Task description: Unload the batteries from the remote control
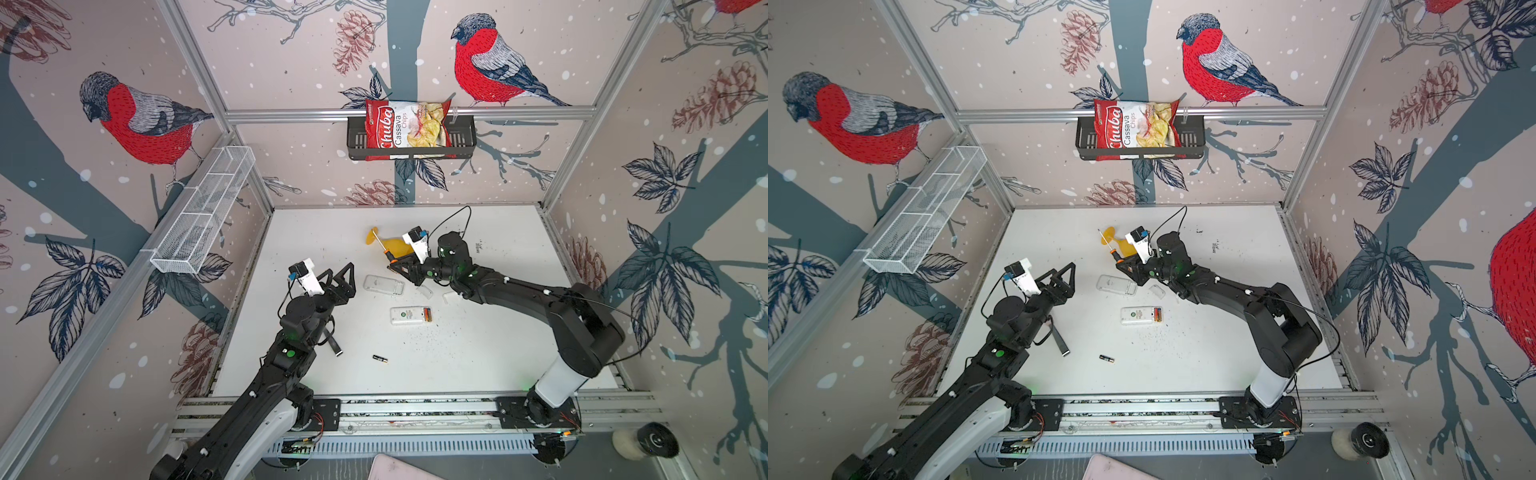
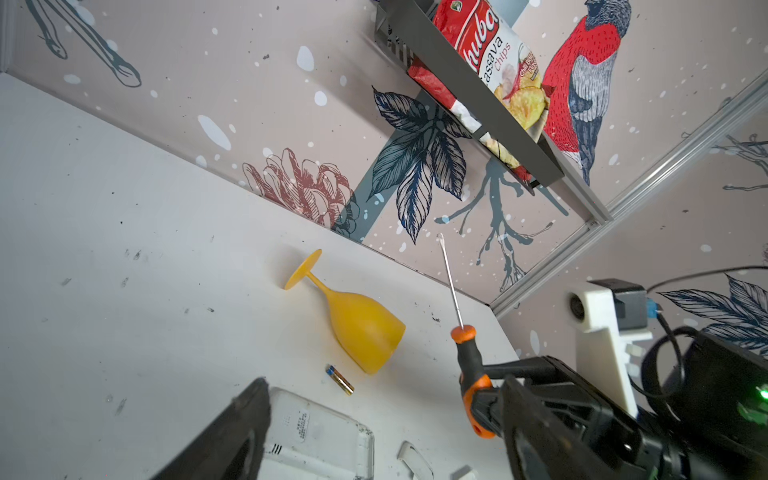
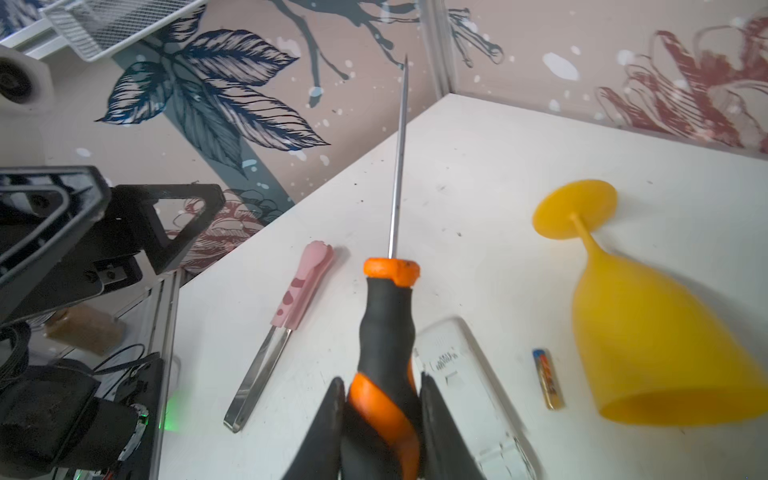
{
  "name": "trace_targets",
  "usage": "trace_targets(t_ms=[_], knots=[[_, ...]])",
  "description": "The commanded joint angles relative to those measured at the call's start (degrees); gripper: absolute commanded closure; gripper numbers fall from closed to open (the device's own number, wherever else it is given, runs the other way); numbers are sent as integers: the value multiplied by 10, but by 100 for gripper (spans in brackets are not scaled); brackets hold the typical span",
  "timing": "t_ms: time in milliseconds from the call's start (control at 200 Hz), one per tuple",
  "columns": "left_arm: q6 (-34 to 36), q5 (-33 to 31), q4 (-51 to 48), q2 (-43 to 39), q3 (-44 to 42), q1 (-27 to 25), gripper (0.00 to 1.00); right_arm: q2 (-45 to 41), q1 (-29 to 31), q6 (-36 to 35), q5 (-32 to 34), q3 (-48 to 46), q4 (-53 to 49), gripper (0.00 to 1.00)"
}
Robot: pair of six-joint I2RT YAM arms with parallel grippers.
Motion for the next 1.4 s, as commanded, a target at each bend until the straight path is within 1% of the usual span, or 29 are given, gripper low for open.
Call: trace_targets(t_ms=[0, 110, 280, 480, 650, 981, 1101, 1281, 1396], knots=[[-9, -1, -23, -20, -9, 6, 15, 21, 8, -19, -35, 25, 24, 100], [-12, -5, -34, -24, -11, 9, 15, 30, 18, -33, 1, 27, 34, 100], [-17, -3, -25, -16, -18, 16, 14, 18, 46, -71, 92, 8, 54, 100], [-23, 16, 6, 19, -18, 26, 15, 8, 87, -121, 205, 0, 53, 100], [-32, 38, 49, 55, -15, 34, 15, 6, 111, -152, 280, -7, 60, 100], [-44, 71, 123, 118, -7, 35, 16, 10, 137, -190, 362, -24, 81, 100], [-46, 82, 141, 141, -1, 35, 17, 11, 149, -210, 400, -32, 94, 100], [-51, 92, 169, 165, 1, 35, 18, 18, 157, -230, 435, -36, 106, 100], [-56, 104, 192, 183, 1, 35, 18, 27, 168, -250, 469, -39, 119, 100]])
